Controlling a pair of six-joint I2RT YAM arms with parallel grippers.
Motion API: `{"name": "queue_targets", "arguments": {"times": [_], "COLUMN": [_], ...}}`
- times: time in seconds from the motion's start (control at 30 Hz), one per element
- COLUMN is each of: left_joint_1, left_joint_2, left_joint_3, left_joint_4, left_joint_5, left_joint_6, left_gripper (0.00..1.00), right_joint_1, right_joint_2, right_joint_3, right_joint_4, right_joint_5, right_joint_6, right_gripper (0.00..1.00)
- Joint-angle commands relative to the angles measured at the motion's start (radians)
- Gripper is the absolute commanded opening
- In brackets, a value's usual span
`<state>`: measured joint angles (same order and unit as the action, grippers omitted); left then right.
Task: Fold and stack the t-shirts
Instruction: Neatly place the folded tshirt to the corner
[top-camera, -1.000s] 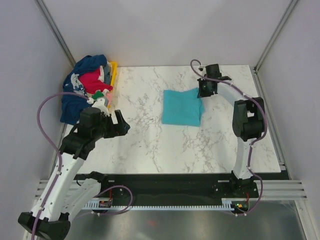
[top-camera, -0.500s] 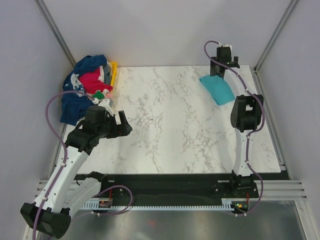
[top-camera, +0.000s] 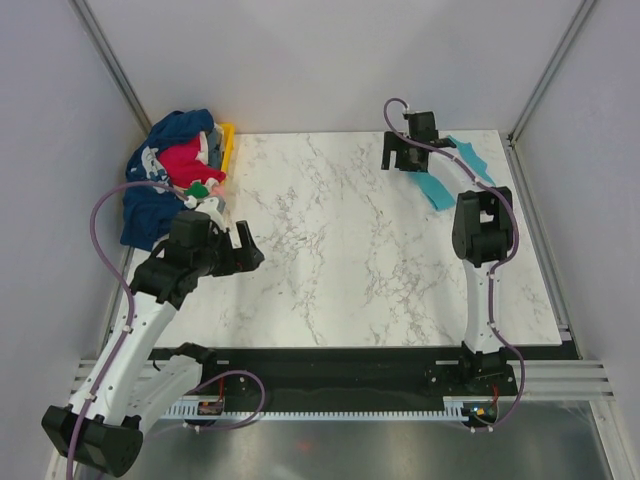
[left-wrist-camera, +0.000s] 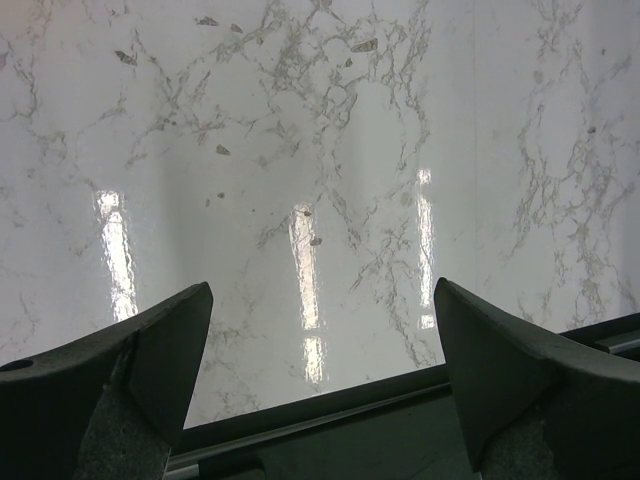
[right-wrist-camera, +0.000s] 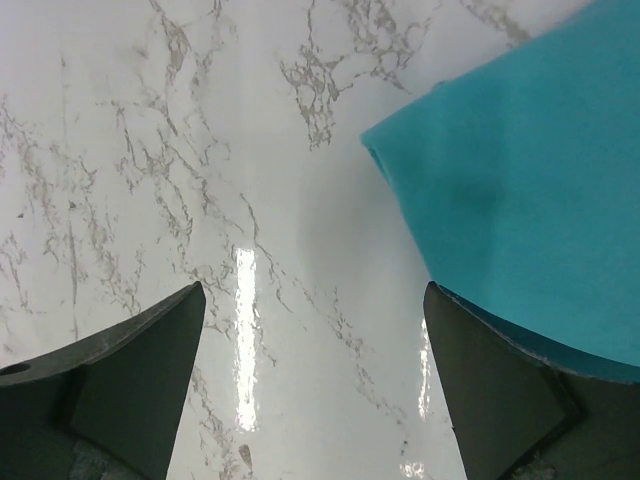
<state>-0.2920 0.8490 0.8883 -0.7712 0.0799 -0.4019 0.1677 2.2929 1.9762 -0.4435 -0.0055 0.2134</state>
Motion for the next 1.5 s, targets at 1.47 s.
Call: {"name": "queue_targets", "arguments": {"times": [1.47], "left_joint_1": [0.09], "left_joint_2": [0.005], "left_joint_3": [-0.003], "left_joint_4": [0.041], "left_joint_5": [0.044], "left_joint_6": [0.046], "left_gripper": [0.99], "right_joint_1": [-0.064], "right_joint_2": [-0.114], "right_joint_3": [0.005], "right_joint_4": [0.205], "right_joint_5": [-0.215], "right_joint_6": [0.066], "right_gripper": [0.98]}}
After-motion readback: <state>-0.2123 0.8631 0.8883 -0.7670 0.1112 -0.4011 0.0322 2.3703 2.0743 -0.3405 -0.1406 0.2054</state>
